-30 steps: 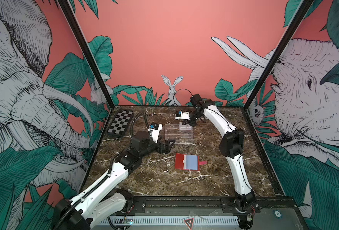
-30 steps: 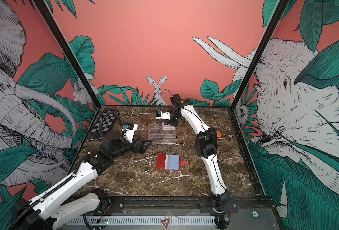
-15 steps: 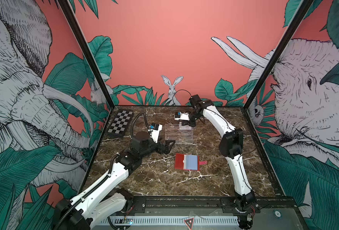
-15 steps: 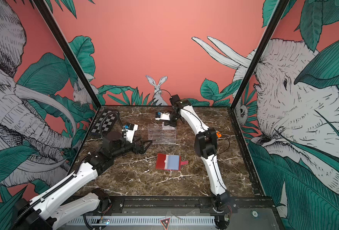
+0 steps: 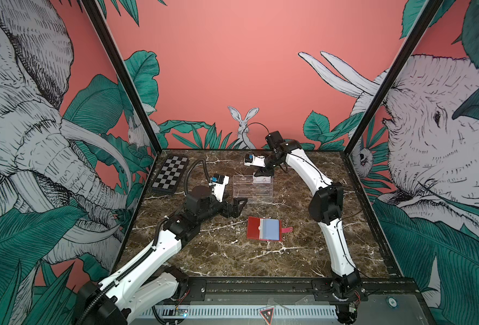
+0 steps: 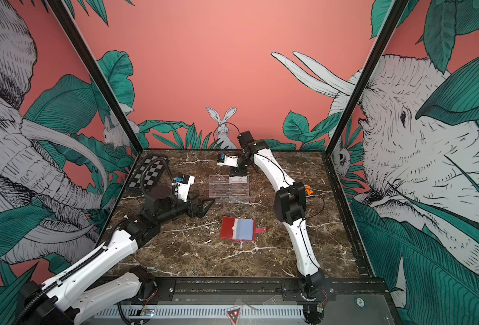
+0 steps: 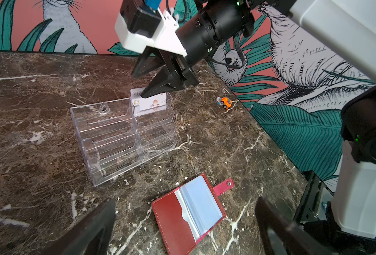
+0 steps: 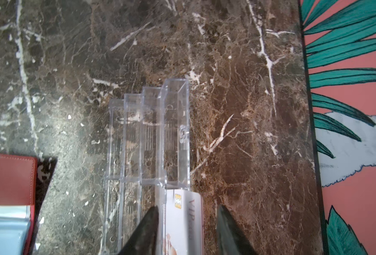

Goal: Take the credit cards out of the card holder
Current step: Place the credit card in the storage box, then reset both arms

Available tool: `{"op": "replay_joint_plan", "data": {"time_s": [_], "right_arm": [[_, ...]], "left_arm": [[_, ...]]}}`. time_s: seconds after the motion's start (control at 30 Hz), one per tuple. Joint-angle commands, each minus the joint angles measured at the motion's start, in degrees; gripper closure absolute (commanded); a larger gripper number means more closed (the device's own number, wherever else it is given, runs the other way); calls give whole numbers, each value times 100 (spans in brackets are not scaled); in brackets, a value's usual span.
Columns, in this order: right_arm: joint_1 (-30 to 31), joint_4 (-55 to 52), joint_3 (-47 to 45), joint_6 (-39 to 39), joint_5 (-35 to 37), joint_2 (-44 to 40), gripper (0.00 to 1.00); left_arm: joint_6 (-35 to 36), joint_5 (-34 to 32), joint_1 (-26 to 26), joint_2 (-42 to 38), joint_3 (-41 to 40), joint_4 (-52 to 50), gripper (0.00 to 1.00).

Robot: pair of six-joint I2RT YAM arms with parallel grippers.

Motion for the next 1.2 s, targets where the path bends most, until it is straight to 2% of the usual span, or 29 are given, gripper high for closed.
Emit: {"op": "replay_joint_plan", "data": {"time_s": [0.0,0.17,0.27,0.4,0.57,0.63,0.7,0.87,0.93,1.03,1.1,1.17], "right_arm": [[36,461,24,272,90,-396,47],[34,1120,-355,533,340,-843,33],[25,1752,-880,685,579,-1239,27],[-45,2678,-1738,1082,894,-1820,22],[-220,4148,-3270,1897,887,-2807,4],[-341,4759,-3979,2384,876,-3288,2],[-479,5309,-4673,2980,954,-3786,2],[-979,6764,-7004,4993,1562,-5436,2],[-1222,7138,-7969,5805,2008,-6138,2],[-1544,7275,-9322,6693,2856,-7124,2],[-1653,7321,-10144,6917,3311,-7795,2],[-1725,7299,-10843,6907,3693,-8371,2]], "left_arm": [[-73,-48,40,-133,-133,59,1],[-85,-84,38,-177,-170,73,1],[-52,-89,42,-264,-191,54,1],[91,-343,42,-424,-169,-58,1],[350,-823,43,-595,-107,-296,1],[415,-1092,43,-626,-55,-433,1],[328,-1645,55,-601,43,-723,1],[563,-2944,175,-209,483,-1529,1],[622,-3207,409,-120,439,-1443,1],[182,-2977,1240,3,101,-940,1],[-87,-2741,1809,152,-174,-520,1],[79,-3004,2026,272,-552,149,1]]}}
